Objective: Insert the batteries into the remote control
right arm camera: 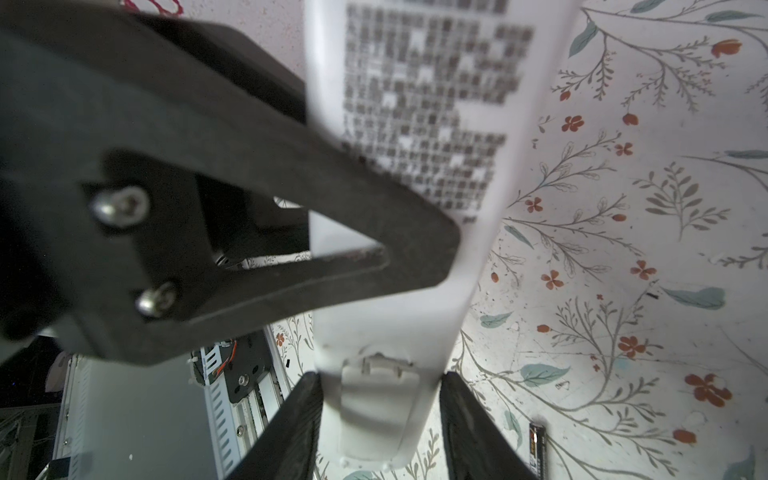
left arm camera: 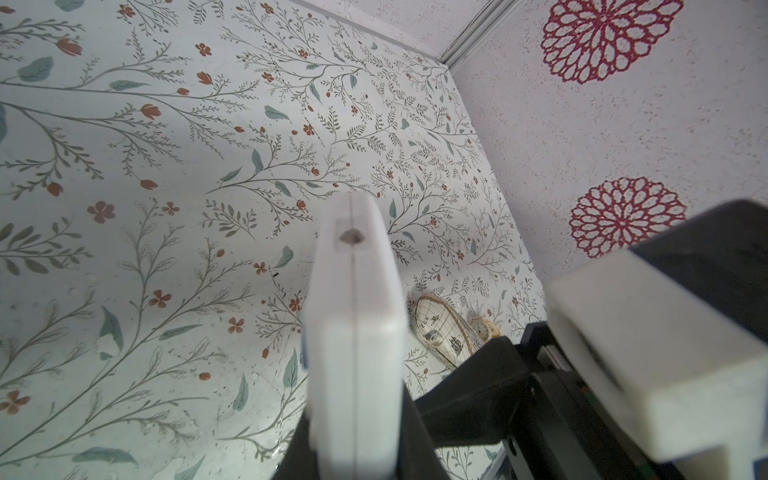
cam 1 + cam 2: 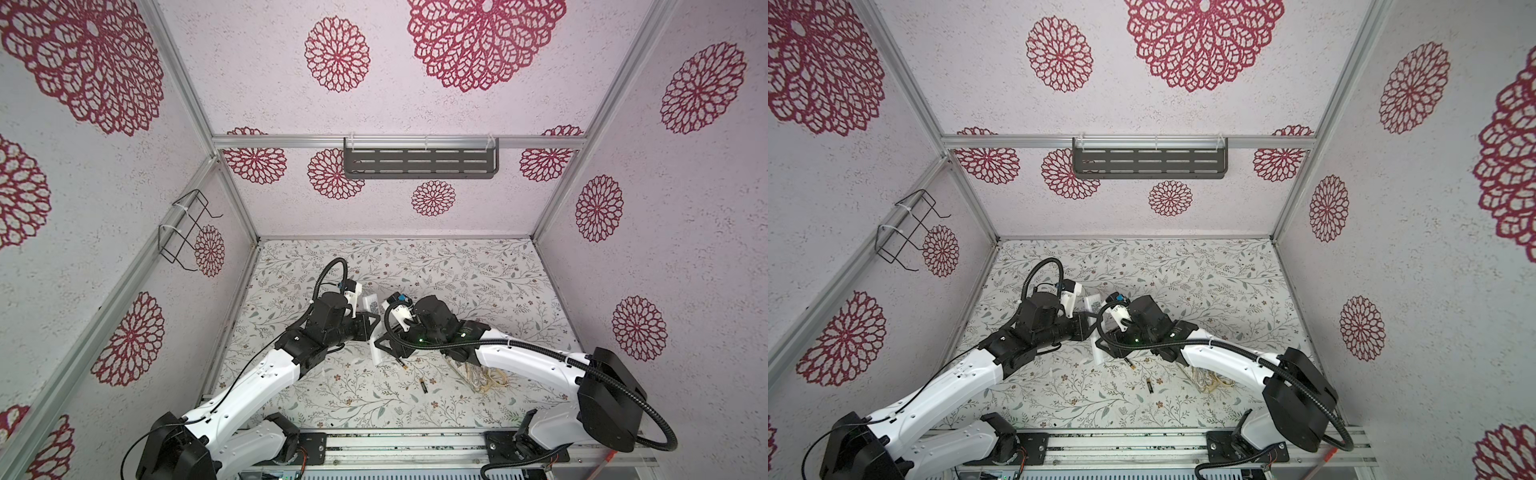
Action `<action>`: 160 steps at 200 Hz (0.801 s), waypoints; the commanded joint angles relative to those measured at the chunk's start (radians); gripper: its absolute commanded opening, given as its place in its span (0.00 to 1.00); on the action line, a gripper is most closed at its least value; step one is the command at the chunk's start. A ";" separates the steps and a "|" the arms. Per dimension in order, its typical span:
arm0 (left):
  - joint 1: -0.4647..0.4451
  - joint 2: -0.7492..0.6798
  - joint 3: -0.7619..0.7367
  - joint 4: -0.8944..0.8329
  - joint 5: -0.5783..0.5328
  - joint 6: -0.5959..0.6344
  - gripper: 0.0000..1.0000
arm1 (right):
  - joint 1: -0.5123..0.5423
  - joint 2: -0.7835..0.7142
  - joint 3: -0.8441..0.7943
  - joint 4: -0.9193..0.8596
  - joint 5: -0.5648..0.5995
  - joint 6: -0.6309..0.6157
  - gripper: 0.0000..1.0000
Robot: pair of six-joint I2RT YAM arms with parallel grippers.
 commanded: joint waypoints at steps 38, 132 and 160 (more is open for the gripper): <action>-0.009 -0.026 -0.010 0.054 0.030 0.002 0.00 | -0.005 0.002 0.031 0.054 -0.031 0.015 0.37; -0.010 -0.028 -0.010 0.051 0.016 0.012 0.00 | -0.006 0.002 0.033 0.054 -0.044 0.021 0.32; -0.010 -0.031 -0.010 0.046 0.011 0.015 0.00 | -0.006 -0.001 0.033 0.055 -0.044 0.023 0.30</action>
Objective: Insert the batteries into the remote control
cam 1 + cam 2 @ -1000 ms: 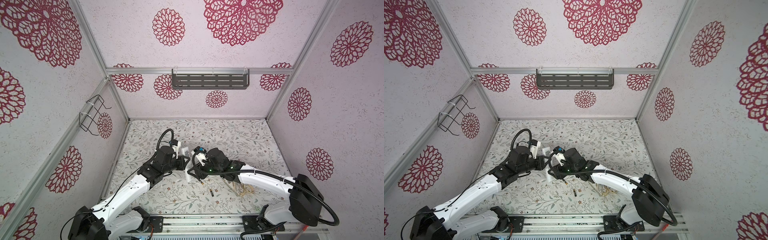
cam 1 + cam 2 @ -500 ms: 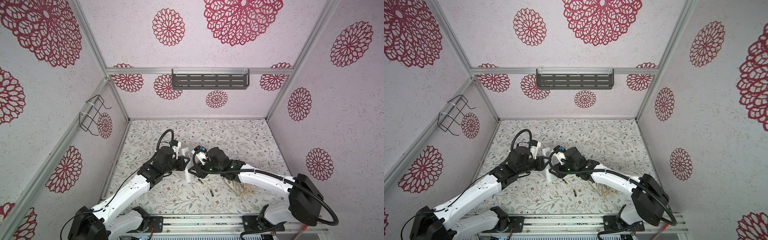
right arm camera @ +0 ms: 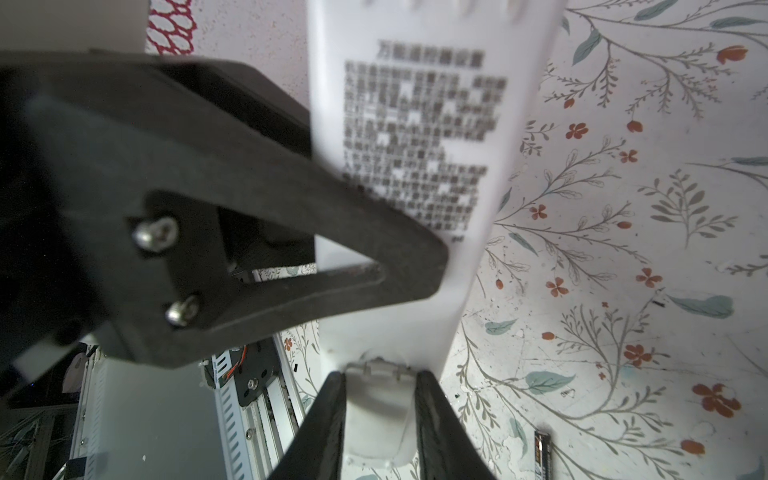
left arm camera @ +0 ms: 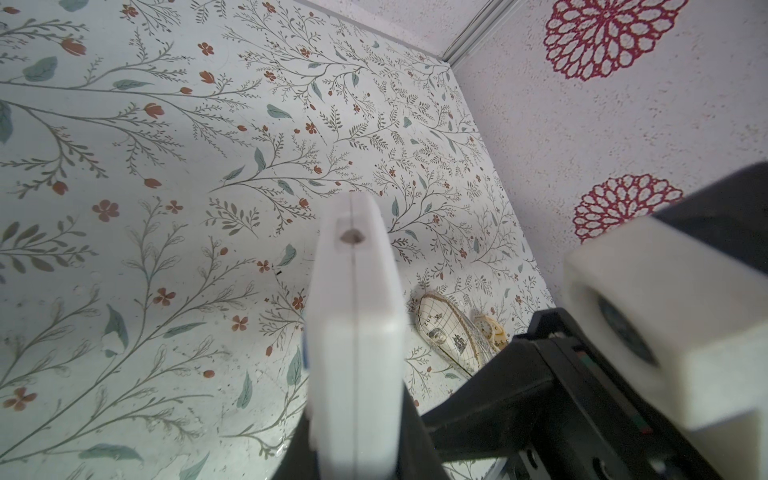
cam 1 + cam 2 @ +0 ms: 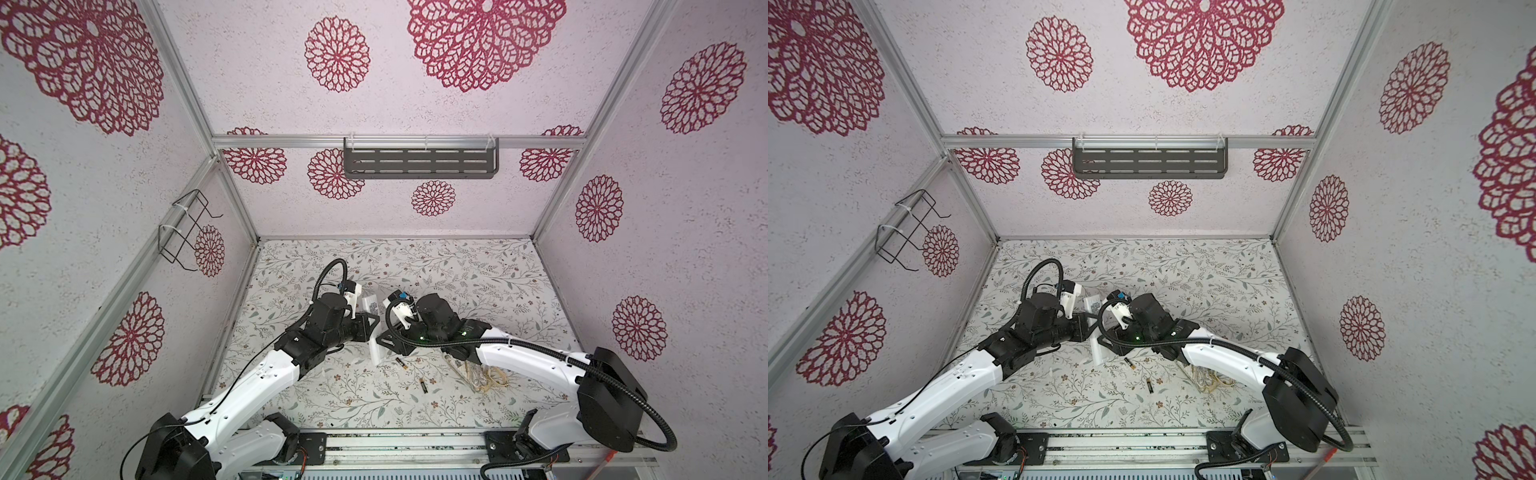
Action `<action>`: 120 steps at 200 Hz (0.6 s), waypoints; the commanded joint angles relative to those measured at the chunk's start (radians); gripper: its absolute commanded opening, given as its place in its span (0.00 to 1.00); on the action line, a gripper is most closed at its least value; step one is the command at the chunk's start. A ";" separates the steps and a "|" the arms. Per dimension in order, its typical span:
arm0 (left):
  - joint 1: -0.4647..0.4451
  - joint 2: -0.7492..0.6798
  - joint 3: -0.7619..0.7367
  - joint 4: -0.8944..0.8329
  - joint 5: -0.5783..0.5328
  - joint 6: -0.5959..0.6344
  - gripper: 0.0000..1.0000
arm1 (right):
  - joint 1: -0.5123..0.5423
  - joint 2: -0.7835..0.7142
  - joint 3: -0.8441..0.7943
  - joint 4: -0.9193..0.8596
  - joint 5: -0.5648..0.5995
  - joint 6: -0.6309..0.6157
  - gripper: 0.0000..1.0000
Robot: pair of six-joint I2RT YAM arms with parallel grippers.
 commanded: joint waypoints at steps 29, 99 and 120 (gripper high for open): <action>-0.010 -0.025 -0.002 0.047 0.017 0.005 0.00 | 0.000 -0.004 0.034 0.036 -0.021 0.012 0.29; -0.010 -0.022 -0.010 0.052 0.009 0.010 0.00 | 0.000 -0.022 0.026 0.034 -0.032 0.011 0.28; -0.009 -0.020 -0.016 0.058 0.010 0.010 0.00 | 0.004 -0.023 0.024 0.039 -0.048 0.008 0.28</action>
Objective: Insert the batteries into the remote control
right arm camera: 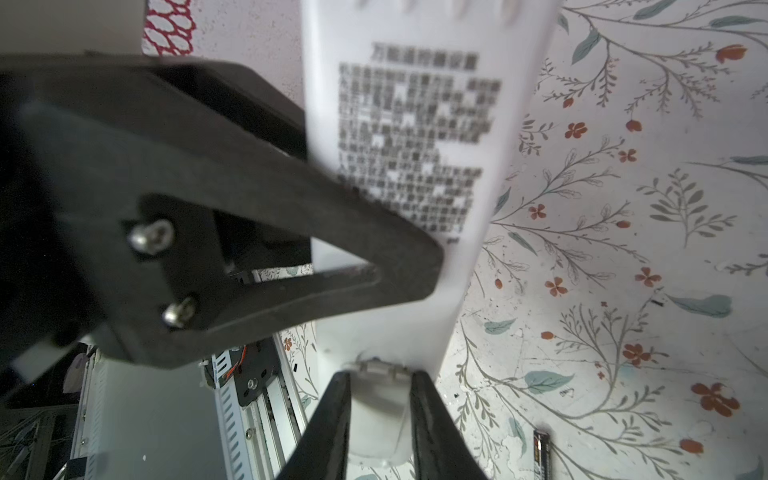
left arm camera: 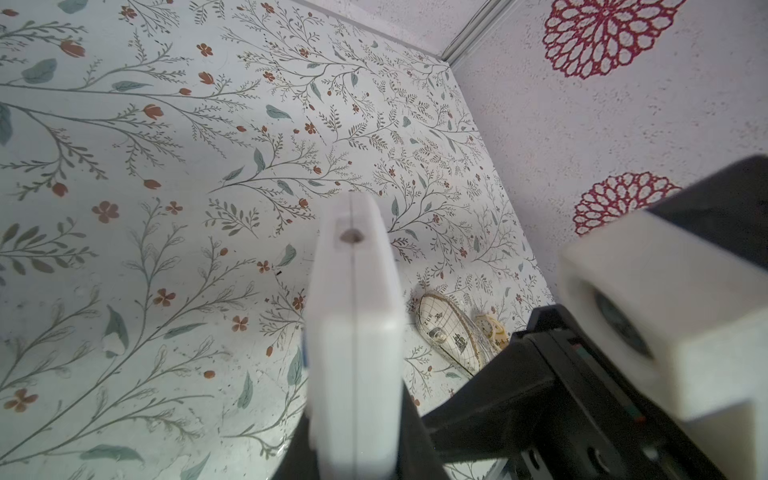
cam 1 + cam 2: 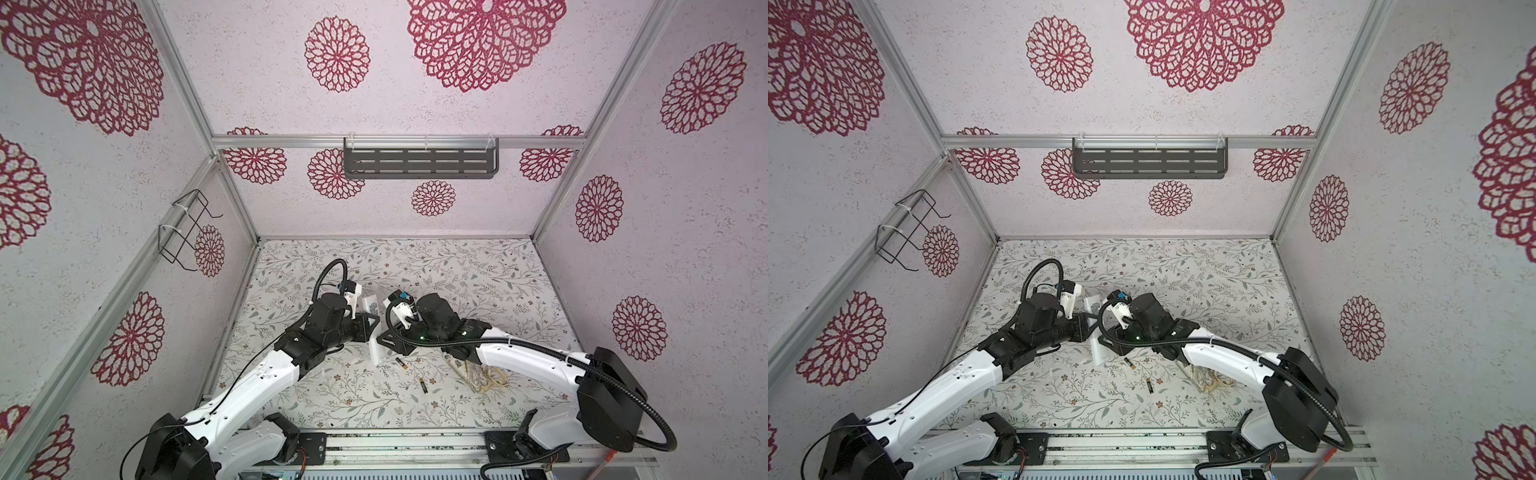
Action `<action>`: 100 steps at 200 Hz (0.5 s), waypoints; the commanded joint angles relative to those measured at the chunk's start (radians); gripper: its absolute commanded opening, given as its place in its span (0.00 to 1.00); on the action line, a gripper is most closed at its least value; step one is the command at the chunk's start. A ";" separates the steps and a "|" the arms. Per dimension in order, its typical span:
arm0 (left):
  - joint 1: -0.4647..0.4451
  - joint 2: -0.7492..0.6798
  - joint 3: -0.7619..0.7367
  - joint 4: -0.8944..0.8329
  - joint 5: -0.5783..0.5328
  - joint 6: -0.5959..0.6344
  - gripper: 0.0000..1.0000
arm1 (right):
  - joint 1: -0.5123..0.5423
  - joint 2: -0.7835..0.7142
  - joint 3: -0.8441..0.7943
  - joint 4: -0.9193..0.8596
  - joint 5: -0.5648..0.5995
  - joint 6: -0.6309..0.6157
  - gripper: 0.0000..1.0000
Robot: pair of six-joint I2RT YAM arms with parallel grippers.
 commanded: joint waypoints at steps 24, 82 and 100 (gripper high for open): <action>-0.008 -0.020 -0.016 0.059 0.009 0.003 0.00 | 0.011 -0.025 0.026 0.044 -0.061 0.003 0.28; -0.007 -0.021 -0.019 0.059 0.007 0.004 0.00 | 0.027 -0.051 0.023 0.050 -0.075 0.003 0.27; -0.007 -0.023 -0.022 0.058 0.007 0.005 0.00 | 0.028 -0.068 0.018 0.055 -0.077 0.007 0.26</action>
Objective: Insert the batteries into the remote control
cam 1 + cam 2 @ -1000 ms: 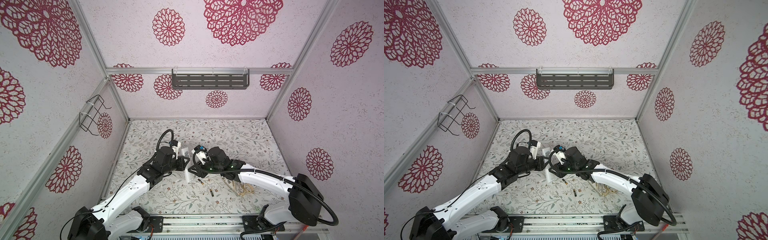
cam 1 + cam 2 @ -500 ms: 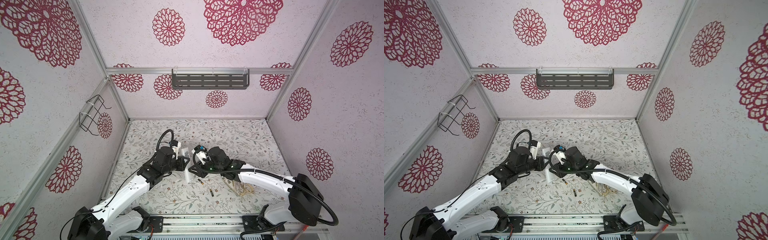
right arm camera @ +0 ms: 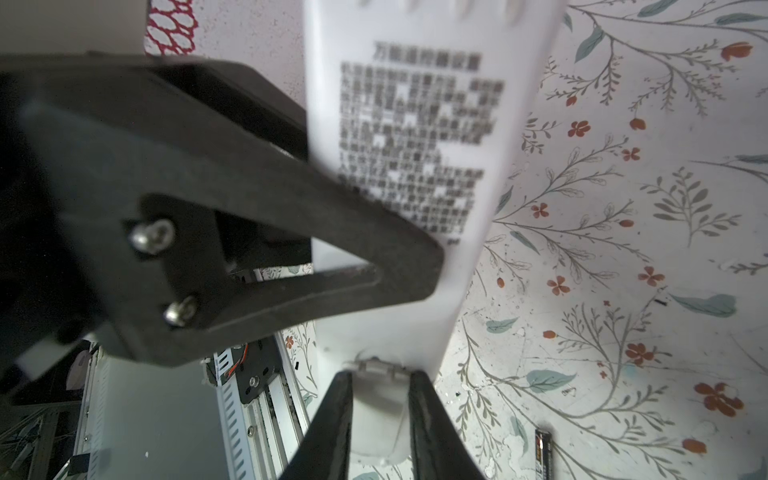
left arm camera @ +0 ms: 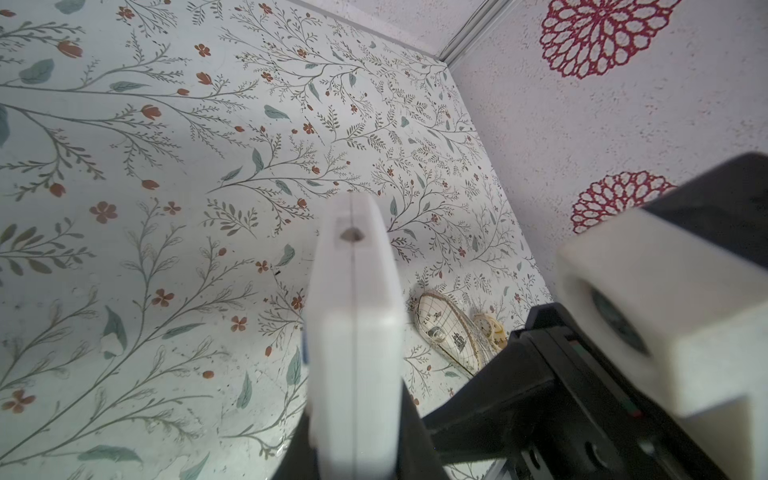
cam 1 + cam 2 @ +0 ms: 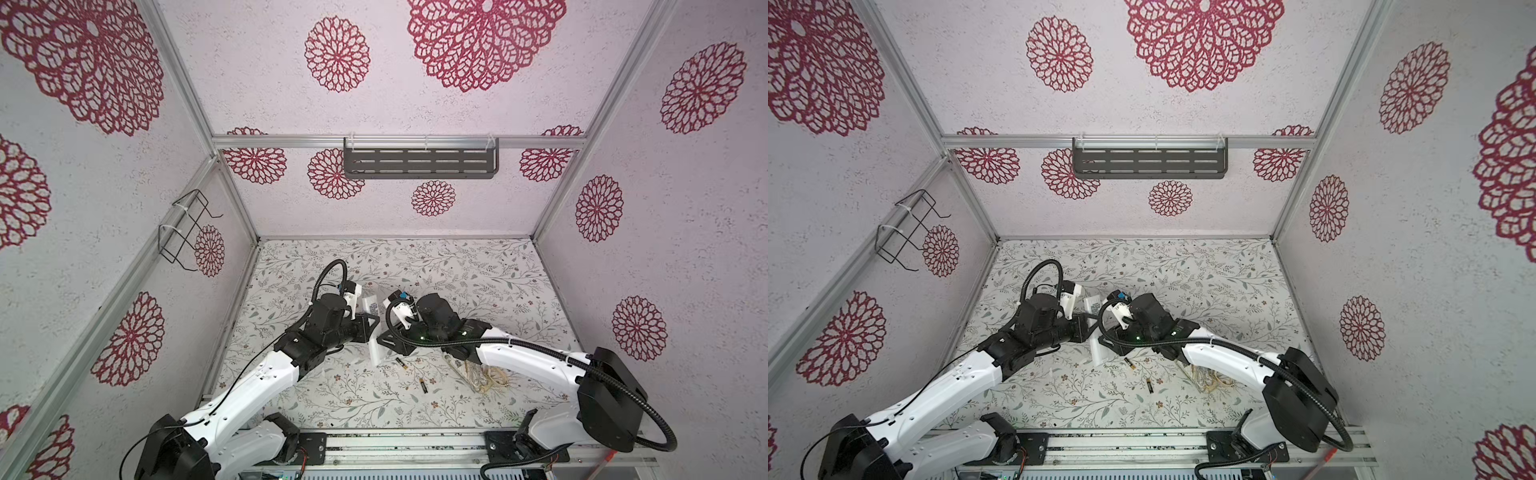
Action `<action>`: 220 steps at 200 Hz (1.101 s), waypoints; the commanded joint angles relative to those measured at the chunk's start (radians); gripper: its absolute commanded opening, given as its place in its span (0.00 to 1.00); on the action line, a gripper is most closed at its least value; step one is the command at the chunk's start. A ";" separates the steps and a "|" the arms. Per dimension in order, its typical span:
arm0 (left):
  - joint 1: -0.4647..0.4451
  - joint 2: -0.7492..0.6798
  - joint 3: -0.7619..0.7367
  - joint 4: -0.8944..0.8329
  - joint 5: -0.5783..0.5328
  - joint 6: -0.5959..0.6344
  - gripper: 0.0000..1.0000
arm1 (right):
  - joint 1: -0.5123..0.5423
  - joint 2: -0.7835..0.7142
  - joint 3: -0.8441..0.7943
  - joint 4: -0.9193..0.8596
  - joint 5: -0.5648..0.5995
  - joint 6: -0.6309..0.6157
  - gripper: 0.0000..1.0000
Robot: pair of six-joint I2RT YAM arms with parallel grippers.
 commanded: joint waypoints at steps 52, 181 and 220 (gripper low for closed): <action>-0.006 -0.022 -0.022 0.052 0.004 0.004 0.00 | 0.027 -0.121 0.001 0.085 -0.094 0.026 0.26; -0.004 -0.032 -0.026 0.055 0.011 0.003 0.00 | 0.041 -0.132 0.012 0.041 -0.017 0.014 0.41; -0.005 -0.034 -0.026 0.052 0.011 0.006 0.00 | 0.043 -0.119 0.035 0.001 0.026 0.002 0.49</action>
